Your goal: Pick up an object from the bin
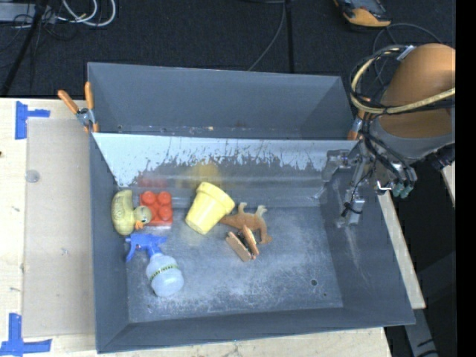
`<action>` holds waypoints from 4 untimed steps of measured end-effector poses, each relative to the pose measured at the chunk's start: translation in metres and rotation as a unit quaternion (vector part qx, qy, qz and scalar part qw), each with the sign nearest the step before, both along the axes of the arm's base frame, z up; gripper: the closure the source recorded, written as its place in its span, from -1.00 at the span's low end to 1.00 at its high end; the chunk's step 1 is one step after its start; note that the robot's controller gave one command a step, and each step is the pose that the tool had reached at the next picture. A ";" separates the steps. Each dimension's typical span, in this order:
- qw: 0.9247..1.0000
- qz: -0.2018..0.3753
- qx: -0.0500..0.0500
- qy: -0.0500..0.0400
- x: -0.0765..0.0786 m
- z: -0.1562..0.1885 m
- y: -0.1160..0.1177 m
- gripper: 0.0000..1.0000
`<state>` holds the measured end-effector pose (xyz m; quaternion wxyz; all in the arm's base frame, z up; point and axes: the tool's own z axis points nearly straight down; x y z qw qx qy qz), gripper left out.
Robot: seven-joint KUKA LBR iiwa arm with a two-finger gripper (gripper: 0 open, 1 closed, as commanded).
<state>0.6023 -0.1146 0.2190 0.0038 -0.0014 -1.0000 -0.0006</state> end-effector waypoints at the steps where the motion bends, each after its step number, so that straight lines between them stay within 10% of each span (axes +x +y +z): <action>1: 1.000 0.001 -0.001 -0.004 0.001 0.005 0.000 -1.00; 3: 1.000 -0.002 0.003 -0.001 0.012 -0.080 0.063 -1.00; 4: 1.000 -0.001 -0.001 -0.007 0.018 -0.125 0.054 -1.00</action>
Offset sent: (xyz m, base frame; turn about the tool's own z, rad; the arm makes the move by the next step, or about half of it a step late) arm 0.0048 0.0751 -0.0774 -0.0719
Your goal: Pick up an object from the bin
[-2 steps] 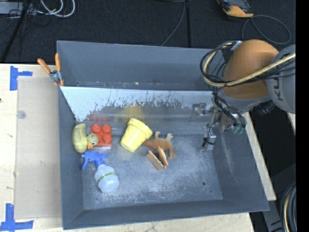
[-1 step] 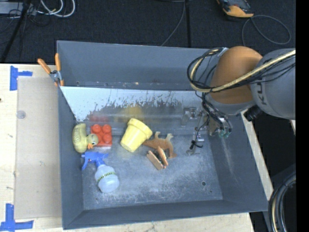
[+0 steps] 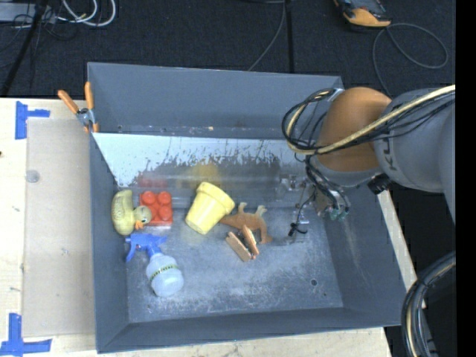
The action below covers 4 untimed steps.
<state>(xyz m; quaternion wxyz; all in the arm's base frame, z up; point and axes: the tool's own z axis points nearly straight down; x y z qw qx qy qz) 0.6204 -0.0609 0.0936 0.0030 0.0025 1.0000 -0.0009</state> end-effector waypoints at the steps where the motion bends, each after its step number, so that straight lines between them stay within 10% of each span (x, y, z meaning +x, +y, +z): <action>1: 1.000 -0.008 0.002 0.007 -0.016 -0.007 0.052 -1.00; 2: 1.000 0.018 0.001 0.001 -0.013 -0.017 0.082 -1.00; 3: 0.993 0.119 0.003 0.008 -0.036 -0.024 0.114 1.00; 4: 0.993 0.120 0.003 0.008 -0.036 -0.024 0.115 1.00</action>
Offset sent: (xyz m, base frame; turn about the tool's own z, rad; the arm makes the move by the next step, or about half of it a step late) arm -0.0129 0.0851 -0.0236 -0.0494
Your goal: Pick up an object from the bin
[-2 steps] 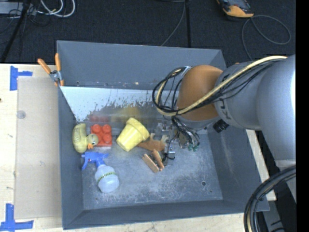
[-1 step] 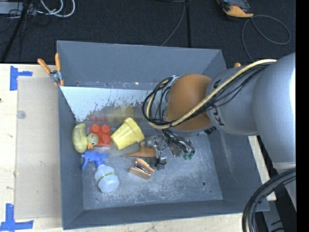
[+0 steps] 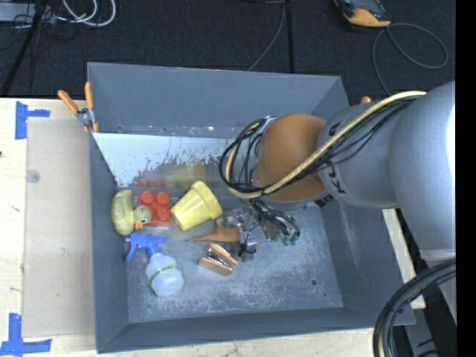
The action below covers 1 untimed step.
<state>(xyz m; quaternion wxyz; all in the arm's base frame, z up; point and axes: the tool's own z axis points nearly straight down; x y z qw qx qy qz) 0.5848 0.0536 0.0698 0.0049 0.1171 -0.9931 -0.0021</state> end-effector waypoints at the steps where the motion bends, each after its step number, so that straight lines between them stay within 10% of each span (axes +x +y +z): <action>1: 1.000 -0.014 0.000 0.000 0.008 0.095 0.004 1.00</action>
Offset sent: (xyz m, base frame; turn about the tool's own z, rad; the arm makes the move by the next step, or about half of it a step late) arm 0.0000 0.0000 0.0000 0.0000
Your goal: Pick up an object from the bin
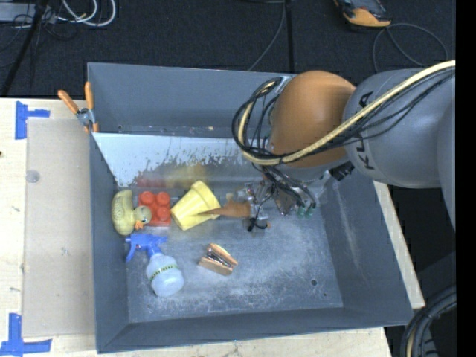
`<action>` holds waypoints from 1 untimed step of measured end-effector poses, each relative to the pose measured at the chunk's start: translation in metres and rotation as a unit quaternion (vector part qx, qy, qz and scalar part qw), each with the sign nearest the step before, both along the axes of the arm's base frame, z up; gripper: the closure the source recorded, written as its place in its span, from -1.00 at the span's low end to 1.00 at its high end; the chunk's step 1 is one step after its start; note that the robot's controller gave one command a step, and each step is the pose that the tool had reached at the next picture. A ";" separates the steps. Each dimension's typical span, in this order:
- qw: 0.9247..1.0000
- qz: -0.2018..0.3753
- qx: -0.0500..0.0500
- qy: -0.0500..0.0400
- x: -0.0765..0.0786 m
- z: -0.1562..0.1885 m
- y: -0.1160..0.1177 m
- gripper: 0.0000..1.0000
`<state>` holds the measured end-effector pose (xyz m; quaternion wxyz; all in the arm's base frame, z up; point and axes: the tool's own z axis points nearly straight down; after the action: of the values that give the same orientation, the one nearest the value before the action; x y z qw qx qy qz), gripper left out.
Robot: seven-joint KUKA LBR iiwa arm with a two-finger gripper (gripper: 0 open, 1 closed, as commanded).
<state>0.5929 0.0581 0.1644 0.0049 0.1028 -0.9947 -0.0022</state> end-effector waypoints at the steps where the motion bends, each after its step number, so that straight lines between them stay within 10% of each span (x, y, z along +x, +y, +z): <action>1: 1.000 0.000 0.000 0.000 0.000 0.000 0.000 1.00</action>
Offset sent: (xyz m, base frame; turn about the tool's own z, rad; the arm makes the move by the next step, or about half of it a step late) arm -0.0319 0.0123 0.2115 -0.2403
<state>0.5928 0.0583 0.1644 0.0049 0.1031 -0.9947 -0.0022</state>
